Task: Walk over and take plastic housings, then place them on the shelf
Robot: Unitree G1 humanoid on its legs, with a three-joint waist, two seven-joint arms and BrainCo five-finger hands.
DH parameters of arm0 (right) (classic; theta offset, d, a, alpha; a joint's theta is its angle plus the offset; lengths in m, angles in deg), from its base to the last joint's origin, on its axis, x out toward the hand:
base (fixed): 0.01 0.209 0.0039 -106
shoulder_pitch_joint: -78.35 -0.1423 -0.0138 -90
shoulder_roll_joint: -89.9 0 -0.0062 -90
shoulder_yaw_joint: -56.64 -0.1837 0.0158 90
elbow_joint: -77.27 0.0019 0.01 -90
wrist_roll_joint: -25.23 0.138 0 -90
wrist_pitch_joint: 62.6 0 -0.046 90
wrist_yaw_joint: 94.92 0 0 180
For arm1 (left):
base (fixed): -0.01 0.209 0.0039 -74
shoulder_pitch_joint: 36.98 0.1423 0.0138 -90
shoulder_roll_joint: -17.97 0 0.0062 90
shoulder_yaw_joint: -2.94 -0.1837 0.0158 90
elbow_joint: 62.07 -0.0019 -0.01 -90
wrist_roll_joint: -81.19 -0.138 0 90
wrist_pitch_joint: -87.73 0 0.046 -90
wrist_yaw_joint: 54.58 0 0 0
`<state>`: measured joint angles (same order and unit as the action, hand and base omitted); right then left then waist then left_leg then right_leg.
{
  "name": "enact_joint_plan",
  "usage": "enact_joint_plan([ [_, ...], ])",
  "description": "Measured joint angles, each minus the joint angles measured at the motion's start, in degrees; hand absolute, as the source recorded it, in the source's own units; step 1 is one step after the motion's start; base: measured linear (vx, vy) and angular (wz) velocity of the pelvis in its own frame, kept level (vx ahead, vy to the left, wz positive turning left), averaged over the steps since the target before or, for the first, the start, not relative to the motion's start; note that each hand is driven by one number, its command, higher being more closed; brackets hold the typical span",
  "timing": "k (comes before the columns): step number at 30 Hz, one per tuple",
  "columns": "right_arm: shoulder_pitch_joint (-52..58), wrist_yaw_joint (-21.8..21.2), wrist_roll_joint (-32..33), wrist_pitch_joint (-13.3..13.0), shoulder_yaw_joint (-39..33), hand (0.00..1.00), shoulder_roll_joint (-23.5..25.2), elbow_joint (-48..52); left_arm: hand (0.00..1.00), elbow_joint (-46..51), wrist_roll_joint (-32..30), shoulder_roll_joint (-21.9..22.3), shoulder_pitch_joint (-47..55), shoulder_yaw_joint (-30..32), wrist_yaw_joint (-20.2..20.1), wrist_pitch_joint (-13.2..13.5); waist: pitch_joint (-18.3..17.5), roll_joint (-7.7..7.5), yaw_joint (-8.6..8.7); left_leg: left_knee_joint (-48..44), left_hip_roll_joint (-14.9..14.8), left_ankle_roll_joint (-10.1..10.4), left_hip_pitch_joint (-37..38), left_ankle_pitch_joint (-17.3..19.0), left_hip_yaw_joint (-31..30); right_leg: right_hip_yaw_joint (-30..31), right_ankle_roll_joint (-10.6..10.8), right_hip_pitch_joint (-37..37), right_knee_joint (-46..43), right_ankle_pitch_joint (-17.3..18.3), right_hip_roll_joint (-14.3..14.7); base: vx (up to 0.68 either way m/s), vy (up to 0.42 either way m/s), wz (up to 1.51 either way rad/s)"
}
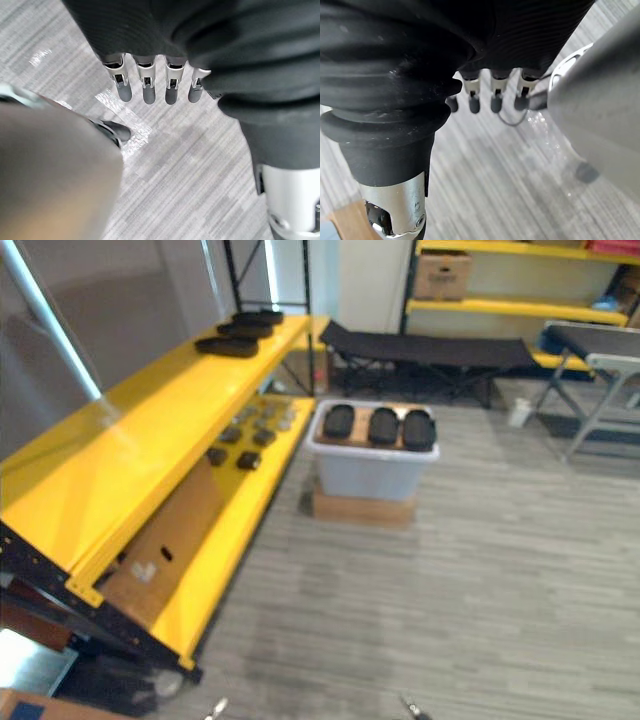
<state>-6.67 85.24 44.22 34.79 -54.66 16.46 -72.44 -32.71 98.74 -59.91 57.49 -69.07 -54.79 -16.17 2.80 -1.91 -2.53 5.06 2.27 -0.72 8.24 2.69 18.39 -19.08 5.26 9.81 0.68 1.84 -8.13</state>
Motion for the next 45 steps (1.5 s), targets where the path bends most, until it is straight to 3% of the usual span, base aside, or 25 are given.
enact_joint_plan([
  [3,-1.2,0.6,-0.7,-0.3,0.0,0.0,0.3,-0.2,0.0,-0.3,-0.4,1.3,-1.3,-0.1,-0.2,0.1,0.3,-0.19,0.07,0.0,0.2,0.0,0.3,0.0,0.1,-0.2,0.1,0.1,-0.2,0.0,-0.2,0.01,0.006,0.02],
  [11,-2.0,1.1,-1.3,-1.4,-2.2,0.0,0.0,-0.3,0.0,-1.3,-0.2,2.3,-2.7,-0.2,-0.3,1.2,1.3,1.12,0.21,0.2,0.6,-0.1,0.3,-0.1,-1.2,-1.3,0.2,0.2,-1.2,0.1,-0.5,-0.08,0.004,0.05],
  [22,-1.3,0.8,-1.8,-2.1,-3.4,0.0,0.1,-0.6,0.0,-1.2,-1.0,2.3,-2.8,-0.6,-0.8,1.0,1.5,0.64,0.34,0.2,1.6,-0.6,-0.3,-0.3,-2.9,-2.9,1.0,0.6,-1.1,1.1,-1.0,-0.03,0.002,0.08],
  [34,-2.2,0.6,-5.3,-2.1,-2.3,0.0,-0.1,-2.2,0.0,-1.4,-4.7,1.9,-3.0,-2.4,-1.2,0.7,1.7,0.44,0.56,0.2,1.4,-0.7,-0.7,-0.5,-3.7,-3.0,0.0,0.3,-1.5,1.7,-0.6,0.01,-0.016,0.04],
  [41,-5.2,0.9,-5.2,-2.6,1.1,0.0,-1.3,-1.7,0.0,-1.2,-5.1,1.1,-6.3,-5.4,-1.1,1.4,6.2,0.92,0.25,0.1,0.9,-0.7,-5.6,-1.6,-4.0,-2.6,-0.8,-6.1,-6.0,2.7,-1.0,-0.08,-0.001,0.02],
  [45,-5.9,0.7,-5.3,-4.1,1.9,0.0,-0.1,1.4,0.0,-0.7,-5.1,0.0,-7.3,-5.8,-0.9,2.7,8.6,-0.7,-0.06,-0.2,0.8,-0.7,-5.6,-1.6,-3.9,-2.3,-1.2,-6.8,-7.2,3.3,-1.0,-0.01,-0.002,0.0],
])
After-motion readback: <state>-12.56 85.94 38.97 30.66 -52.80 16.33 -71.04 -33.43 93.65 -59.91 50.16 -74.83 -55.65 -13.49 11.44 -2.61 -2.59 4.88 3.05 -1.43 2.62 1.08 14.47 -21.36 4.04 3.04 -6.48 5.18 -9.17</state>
